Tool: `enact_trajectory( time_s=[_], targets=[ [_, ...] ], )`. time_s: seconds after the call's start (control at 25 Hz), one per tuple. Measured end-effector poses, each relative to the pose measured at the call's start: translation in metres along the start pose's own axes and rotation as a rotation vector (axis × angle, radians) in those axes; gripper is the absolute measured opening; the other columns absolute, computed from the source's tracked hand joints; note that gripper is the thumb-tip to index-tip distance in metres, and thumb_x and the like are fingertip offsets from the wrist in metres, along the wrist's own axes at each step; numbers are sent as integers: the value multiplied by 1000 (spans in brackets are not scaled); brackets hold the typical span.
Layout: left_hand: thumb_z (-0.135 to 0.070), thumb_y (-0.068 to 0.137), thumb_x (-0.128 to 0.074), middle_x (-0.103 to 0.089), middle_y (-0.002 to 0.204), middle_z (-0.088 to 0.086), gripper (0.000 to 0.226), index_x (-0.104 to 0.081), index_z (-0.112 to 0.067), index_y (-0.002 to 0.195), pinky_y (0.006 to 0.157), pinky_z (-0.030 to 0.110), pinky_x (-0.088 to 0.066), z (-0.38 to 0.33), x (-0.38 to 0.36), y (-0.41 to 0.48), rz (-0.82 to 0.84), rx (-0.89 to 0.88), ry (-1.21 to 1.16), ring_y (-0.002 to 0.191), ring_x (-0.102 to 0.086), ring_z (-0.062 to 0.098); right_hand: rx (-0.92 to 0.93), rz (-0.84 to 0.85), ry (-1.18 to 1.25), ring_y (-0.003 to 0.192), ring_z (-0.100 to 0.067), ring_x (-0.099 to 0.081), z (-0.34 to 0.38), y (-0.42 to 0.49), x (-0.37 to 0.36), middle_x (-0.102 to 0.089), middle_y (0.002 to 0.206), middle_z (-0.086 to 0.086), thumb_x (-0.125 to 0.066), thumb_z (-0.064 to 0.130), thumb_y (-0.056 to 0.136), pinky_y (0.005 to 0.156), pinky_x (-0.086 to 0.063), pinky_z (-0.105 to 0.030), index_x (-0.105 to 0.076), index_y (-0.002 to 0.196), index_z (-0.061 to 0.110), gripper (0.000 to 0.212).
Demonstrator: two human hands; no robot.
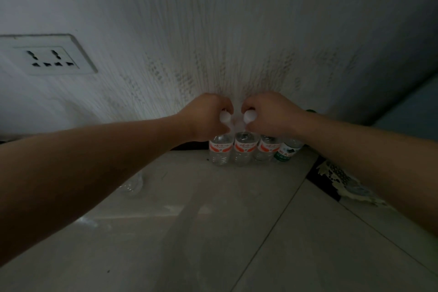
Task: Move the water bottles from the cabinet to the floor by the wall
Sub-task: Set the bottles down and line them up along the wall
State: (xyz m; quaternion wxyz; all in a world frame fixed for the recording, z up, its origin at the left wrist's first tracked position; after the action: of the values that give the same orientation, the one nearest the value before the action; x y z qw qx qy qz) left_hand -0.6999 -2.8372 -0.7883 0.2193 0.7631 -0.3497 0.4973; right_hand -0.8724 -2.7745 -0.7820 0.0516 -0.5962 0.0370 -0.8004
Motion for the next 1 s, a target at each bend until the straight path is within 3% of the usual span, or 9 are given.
enact_trajectory(
  time_s=[0.16, 0.52, 0.76, 1.0],
  targets=[
    [-22, 74, -81, -67, 102, 2, 36, -68, -16, 107, 79, 35, -50, 0, 1, -1, 4, -2, 0, 93, -60, 18, -8, 33, -3, 88, -18, -57, -2, 0, -2, -66, 104, -4, -74, 26, 74, 70, -41, -28, -66, 111, 18, 38],
    [-27, 73, -81, -64, 109, 0, 45, -65, -19, 114, 78, 29, -44, 0, 3, -1, 20, 21, 28, 99, -58, 18, -6, 19, -36, 101, -22, -60, 1, -2, 2, -65, 115, -5, -75, 30, 75, 78, -45, -29, -61, 123, 17, 51],
    [-35, 72, -83, -62, 116, -2, 55, -62, -22, 121, 89, 38, -52, 1, 6, -3, 11, 51, 36, 105, -57, 18, -7, 22, -37, 107, -21, -58, 6, -3, 7, -62, 122, -4, -74, 30, 76, 78, -37, -24, -57, 129, 17, 57],
    [-45, 70, -82, -60, 119, -5, 64, -58, -24, 125, 89, 33, -50, 8, 18, -14, -16, 52, 40, 105, -57, 14, 18, -4, -41, 111, -20, -55, 20, -8, 16, -58, 127, -1, -74, 33, 75, 84, -40, -25, -55, 131, 19, 61]
  ],
)
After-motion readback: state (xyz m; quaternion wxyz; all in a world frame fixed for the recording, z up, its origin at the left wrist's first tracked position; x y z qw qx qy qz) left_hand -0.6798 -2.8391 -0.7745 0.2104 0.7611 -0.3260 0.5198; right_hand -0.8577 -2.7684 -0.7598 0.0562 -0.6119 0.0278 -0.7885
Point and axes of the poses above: each hand's wrist, its own y-axis towards the middle knuckle, its own x-axis out of the back of the hand, z = x × y, the point moved 1 cm from there along y, towards the middle knuckle
